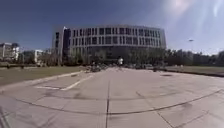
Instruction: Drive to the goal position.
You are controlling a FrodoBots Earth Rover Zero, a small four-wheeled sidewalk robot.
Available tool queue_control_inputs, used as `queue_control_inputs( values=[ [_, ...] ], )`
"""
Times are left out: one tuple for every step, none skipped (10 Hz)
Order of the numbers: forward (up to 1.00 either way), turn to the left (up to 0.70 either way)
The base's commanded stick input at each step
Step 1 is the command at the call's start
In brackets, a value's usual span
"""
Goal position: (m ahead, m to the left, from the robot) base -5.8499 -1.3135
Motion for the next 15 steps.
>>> queue_control_inputs(
  values=[
    [0.7, 0.0],
    [0.7, 0.0],
    [0.7, 0.0],
    [0.7, 0.0],
    [0.7, 0.0],
    [0.7, 0.0],
    [0.7, 0.0],
    [0.7, 0.0],
    [0.7, 0.0],
    [0.7, 0.0],
    [0.7, 0.0],
    [0.7, 0.0],
    [0.7, 0.0],
    [0.7, 0.0],
    [0.7, 0.0]
  ],
)
